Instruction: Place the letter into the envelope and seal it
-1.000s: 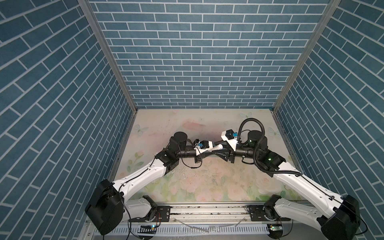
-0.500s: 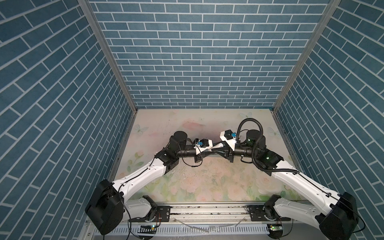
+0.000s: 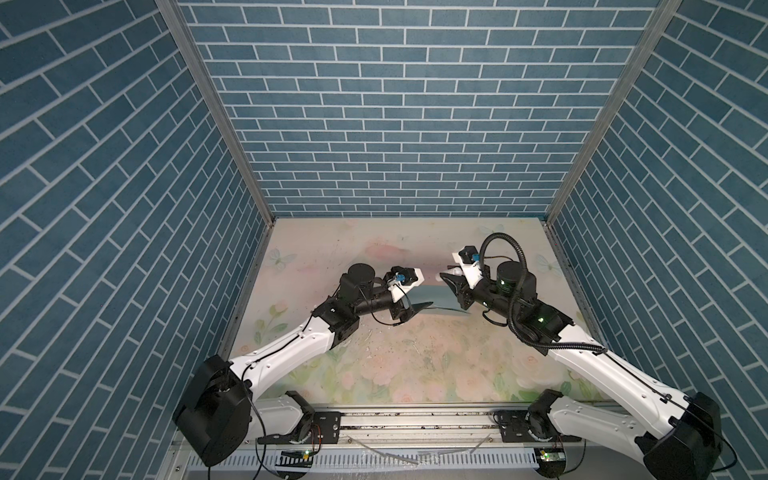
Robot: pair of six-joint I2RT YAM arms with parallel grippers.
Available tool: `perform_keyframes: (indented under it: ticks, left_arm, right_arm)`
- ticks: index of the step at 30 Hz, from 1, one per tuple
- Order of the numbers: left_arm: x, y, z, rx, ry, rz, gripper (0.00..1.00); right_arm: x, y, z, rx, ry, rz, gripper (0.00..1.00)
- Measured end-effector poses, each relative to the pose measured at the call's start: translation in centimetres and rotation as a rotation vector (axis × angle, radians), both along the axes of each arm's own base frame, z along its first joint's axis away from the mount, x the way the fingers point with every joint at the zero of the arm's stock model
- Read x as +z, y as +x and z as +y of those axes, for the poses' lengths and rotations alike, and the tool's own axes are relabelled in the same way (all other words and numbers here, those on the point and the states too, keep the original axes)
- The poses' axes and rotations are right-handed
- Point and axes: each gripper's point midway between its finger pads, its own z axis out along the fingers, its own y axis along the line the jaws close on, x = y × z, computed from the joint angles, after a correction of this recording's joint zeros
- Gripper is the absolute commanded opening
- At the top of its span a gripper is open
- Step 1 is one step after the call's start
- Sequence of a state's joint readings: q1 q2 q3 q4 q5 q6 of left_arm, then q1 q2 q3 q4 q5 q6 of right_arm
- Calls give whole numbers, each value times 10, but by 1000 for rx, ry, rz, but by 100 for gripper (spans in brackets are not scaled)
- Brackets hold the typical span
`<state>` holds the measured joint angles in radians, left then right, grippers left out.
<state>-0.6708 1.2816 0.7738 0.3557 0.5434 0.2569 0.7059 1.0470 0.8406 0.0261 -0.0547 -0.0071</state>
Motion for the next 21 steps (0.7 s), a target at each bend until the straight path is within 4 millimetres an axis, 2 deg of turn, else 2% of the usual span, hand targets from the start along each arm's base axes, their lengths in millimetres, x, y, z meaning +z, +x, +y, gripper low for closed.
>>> perform_keyframes:
  ticks: [4, 7, 10, 13, 21]
  left_arm:
    - [-20, 20, 1, 107, 2, 133, 87]
    - [-34, 39, -3, 192, 24, 254, 87]
    - [-40, 58, -7, 264, 40, 348, 88]
    - [-50, 72, -10, 328, 57, 429, 88]
    - [-115, 79, -14, 401, 166, 642, 89]
  right_arm:
    - [-9, 17, -22, -167, -30, 20, 0]
    - [-25, 25, -36, -266, -65, 67, 0]
    - [-40, 28, -44, -316, -113, 99, 0]
    - [-45, 27, -51, -339, -140, 112, 0]
    - [-45, 22, -81, -480, -101, 116, 0]
